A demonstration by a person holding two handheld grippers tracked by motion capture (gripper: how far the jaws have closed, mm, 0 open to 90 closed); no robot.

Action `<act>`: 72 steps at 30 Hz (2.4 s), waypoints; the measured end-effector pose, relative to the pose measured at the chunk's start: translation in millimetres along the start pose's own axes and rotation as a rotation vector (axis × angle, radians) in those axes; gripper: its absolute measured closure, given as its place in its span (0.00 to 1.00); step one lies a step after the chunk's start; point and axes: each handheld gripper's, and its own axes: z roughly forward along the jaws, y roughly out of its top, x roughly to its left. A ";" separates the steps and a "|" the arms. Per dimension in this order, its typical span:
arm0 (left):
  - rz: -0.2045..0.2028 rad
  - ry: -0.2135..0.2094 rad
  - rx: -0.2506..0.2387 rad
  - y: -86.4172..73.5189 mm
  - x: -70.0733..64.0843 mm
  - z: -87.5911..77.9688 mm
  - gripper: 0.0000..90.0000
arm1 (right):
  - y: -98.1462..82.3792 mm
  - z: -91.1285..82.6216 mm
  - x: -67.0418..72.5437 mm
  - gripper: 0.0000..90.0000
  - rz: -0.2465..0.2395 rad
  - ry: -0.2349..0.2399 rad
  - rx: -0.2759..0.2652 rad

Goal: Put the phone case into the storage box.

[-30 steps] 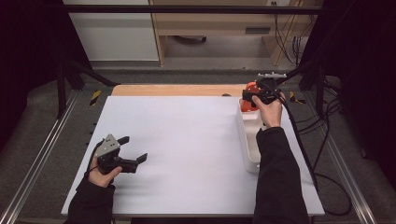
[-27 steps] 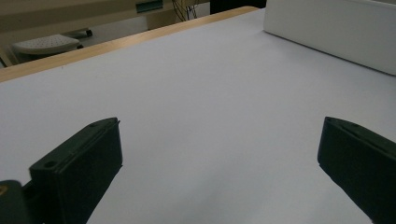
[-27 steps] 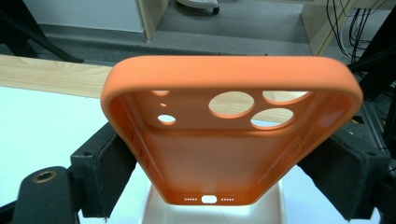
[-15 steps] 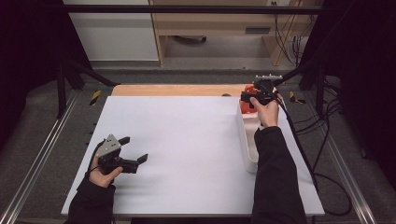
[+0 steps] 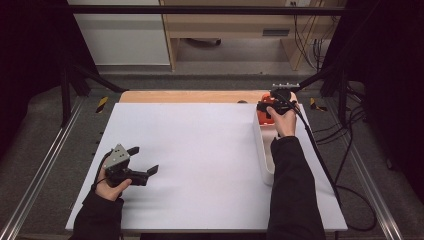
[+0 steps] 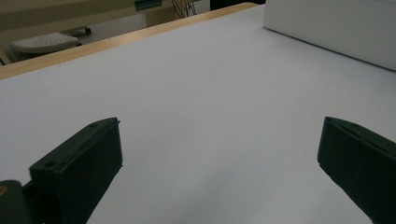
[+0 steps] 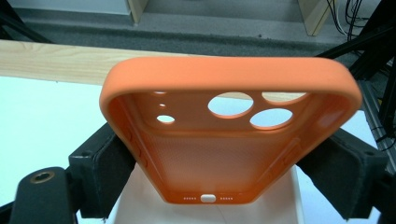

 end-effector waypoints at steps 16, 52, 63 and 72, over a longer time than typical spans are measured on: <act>0.001 0.000 0.003 -0.6 0.0 0.8 0.00 | -7.3 8.9 1.9 0.17 -0.012 0.000 0.011; 0.005 -0.004 0.000 -0.5 -0.9 1.0 0.00 | -5.6 -6.9 1.2 0.03 -0.045 0.057 -0.023; -0.004 -0.010 -0.009 -0.1 -1.5 1.1 0.00 | -12.4 -35.6 11.6 0.03 -0.098 0.157 -0.078; -0.005 -0.012 -0.008 0.1 -1.7 0.9 0.00 | -19.3 -72.8 20.7 0.01 -0.176 0.341 -0.183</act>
